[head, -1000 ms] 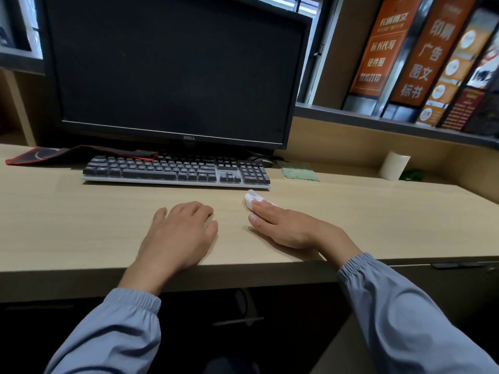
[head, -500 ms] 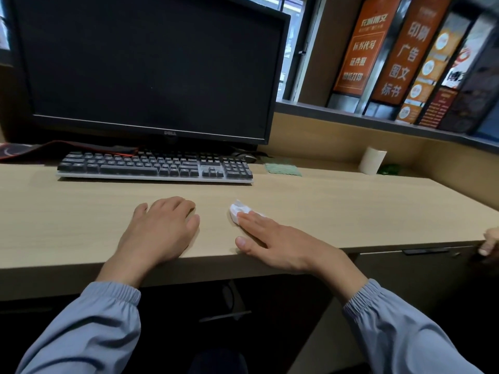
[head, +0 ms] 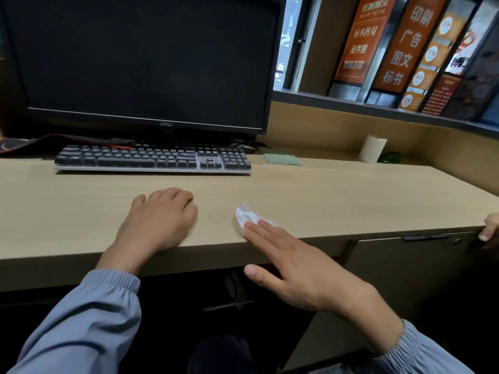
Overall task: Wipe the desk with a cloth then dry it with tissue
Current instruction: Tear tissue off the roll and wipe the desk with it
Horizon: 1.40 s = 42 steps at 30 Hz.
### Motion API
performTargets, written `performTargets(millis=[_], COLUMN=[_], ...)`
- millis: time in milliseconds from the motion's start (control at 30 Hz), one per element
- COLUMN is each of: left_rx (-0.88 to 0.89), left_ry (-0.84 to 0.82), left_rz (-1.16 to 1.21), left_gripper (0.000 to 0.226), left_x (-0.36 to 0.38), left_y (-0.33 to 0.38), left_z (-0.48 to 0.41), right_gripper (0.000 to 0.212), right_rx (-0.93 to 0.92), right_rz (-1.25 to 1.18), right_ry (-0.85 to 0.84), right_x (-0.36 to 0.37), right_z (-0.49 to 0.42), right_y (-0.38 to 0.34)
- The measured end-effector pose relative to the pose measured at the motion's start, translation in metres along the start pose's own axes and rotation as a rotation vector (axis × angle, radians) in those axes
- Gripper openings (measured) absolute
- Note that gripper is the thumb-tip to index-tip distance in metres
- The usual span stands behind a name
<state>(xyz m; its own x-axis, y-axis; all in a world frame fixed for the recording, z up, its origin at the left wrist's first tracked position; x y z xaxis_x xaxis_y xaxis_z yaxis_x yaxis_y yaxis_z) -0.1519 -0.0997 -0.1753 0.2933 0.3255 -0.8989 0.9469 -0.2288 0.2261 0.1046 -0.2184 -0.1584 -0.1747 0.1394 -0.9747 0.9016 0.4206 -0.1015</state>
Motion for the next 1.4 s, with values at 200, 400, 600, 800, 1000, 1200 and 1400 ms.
performTargets(millis=[200, 400, 600, 800, 1000, 1200, 1400], left_rx=[0.001, 0.006, 0.074, 0.149, 0.207, 0.211, 0.207], left_ry=[0.003, 0.004, 0.079, 0.096, 0.063, 0.041, 0.036], left_rz=[0.003, -0.058, -0.116, -0.004, 0.073, 0.056, 0.050], left_gripper=[0.047, 0.042, 0.039, 0.037, 0.042, 0.043, 0.044], left_x=[-0.001, -0.006, -0.009, 0.007, 0.028, 0.034, 0.035], left_y=[0.001, 0.010, 0.034, 0.077, 0.088, 0.082, 0.081], left_z=[0.000, -0.002, -0.006, -0.013, -0.015, -0.016, -0.014], right_gripper=[0.062, 0.064, 0.065, 0.063, 0.057, 0.058, 0.069], right_rx=[0.003, 0.026, 0.023, -0.020, 0.016, 0.111, 0.189], right_rz=[0.009, 0.078, 0.049, -0.022, -0.023, -0.007, 0.041], right_ry=[0.124, 0.301, 0.467, 0.519, 0.568, 0.433, 0.182], right_x=[-0.002, 0.023, 0.046, 0.041, 0.034, 0.026, 0.006], right_z=[0.001, -0.014, -0.010, 0.009, 0.027, 0.023, 0.008], right_y=[-0.004, -0.014, -0.014, 0.001, 0.030, 0.030, 0.030])
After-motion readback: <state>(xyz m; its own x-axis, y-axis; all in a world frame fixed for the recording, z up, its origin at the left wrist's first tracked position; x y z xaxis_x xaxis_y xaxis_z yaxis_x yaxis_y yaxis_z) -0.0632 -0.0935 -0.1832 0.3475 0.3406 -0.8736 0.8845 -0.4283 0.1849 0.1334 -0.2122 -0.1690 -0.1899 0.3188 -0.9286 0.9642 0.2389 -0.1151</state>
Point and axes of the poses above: each hand's wrist, its own z-axis away from the middle knuckle, its own x-axis out of the palm, y = z × x, the point moved 1 cm from there along -z, towards the middle knuckle, and after that the axes turned 12 degrees about y, right-handed, at the moved point
